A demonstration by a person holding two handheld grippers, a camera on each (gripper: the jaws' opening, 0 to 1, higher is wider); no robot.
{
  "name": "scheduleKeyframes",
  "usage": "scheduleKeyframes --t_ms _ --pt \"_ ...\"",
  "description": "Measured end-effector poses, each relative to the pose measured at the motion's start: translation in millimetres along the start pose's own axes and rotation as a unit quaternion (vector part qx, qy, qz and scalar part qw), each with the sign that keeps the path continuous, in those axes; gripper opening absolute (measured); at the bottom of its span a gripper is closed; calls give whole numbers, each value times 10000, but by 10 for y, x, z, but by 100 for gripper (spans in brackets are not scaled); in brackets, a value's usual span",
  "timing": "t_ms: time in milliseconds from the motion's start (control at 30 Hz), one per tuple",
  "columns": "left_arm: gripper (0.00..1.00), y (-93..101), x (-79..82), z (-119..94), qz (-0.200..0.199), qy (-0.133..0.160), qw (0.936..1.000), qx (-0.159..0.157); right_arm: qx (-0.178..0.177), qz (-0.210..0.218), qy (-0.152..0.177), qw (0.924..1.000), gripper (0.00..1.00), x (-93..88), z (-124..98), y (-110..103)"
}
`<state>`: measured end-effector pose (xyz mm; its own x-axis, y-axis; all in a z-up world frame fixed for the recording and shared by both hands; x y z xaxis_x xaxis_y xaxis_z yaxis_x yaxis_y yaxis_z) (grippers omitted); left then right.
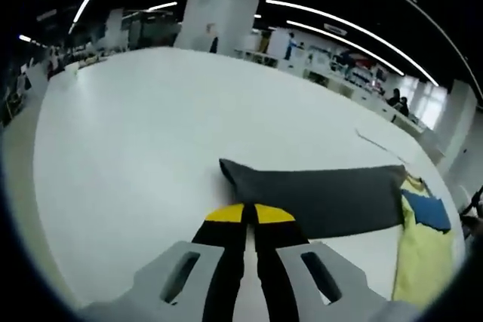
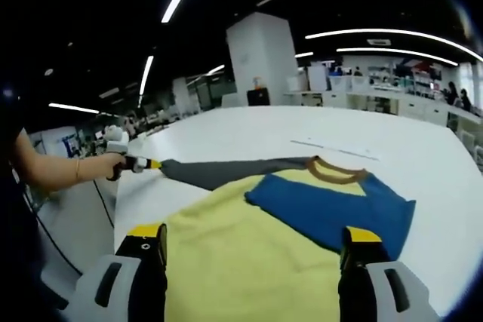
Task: Fold the garment on the visible template until the final outline fits inside the template.
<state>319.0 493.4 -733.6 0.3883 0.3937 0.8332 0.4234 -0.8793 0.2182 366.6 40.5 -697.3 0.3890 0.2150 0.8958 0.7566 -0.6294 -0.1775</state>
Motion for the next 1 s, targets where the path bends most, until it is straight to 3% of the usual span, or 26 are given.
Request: scheduleKeyframes --t_ms 500,700,1000 --pt "0 255 313 -15 271 402 9986 -232 -104 55 -8 9999 95 -50 -89 12" --pt "0 166 409 19 212 515 9983 -194 -149 94 34 9998 96 -39 -109 38" --pt "0 18 402 89 259 433 9987 -91 -141 111 32 9998 97 -41 -103 43"
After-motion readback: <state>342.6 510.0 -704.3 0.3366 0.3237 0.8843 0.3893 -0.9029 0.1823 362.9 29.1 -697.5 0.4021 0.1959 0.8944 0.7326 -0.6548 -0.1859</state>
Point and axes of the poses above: the point that each gripper's makers call its tool centre point, and the gripper's own axes: z roughly forward along the fingers, y roughly to its right, x roughly out of its top, the point moved 4 cm from there along -z, roughly backward along the fingers
